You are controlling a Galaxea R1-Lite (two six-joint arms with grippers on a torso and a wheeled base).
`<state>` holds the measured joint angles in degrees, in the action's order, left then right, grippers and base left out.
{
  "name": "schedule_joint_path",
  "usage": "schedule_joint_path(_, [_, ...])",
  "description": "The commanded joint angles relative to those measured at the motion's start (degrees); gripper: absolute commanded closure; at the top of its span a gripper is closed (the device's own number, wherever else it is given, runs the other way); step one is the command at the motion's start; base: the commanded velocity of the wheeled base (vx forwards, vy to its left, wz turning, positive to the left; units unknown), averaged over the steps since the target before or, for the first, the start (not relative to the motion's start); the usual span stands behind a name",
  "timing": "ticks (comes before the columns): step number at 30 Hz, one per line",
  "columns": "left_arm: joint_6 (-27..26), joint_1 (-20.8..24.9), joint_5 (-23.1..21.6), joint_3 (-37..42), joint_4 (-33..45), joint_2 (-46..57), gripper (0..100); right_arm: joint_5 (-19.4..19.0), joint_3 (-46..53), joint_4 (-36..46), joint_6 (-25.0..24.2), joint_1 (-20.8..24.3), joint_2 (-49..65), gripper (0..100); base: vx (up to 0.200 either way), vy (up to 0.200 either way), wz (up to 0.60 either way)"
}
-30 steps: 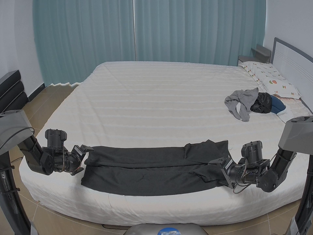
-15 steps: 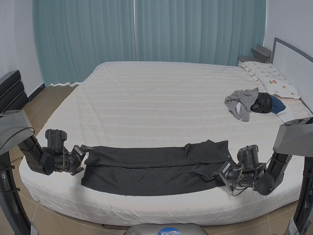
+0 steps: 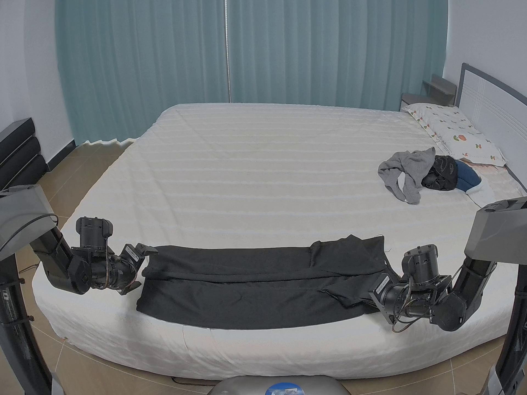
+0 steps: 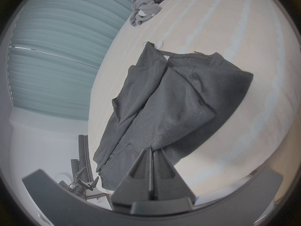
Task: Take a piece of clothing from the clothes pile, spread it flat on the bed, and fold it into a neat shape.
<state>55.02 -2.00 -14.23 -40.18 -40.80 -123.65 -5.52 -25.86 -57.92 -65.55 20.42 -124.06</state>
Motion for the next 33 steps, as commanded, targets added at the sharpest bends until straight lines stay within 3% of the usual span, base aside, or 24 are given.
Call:
schedule_joint_path(1, [0.09, -0.02, -0.1, 0.01, 0.02, -0.1, 0, 0.07, 0.9, 0.26, 0.16, 0.5, 1.9, 100, 0.0, 0.0, 0.0])
schedule_joint_path(16, [0.0, -0.11, -0.01, 0.01, -0.07, -0.19, 0, -0.19, 3.62, 0.61, 5.96, 0.32, 1.19, 100, 0.0, 0.0, 0.0])
schedule_joint_path(17, [0.0, -0.02, -0.01, 0.01, -0.07, -0.19, 0, -0.19, 3.44, 0.44, 5.96, 0.06, 0.75, 0, 0.0, 0.0, 0.0])
schedule_joint_path(23, [0.0, -0.02, -0.01, 0.01, 0.02, -0.19, 0, -0.1, 3.97, 0.52, 6.31, -0.56, 3.74, 0, 0.0, 0.0, 0.0])
schedule_joint_path(33, [0.0, -0.02, -0.01, 0.01, -0.07, -0.19, 0, -1.25, 3.44, 0.52, 10.0, -7.68, 6.11, 0, 0.0, 0.0, 0.0])
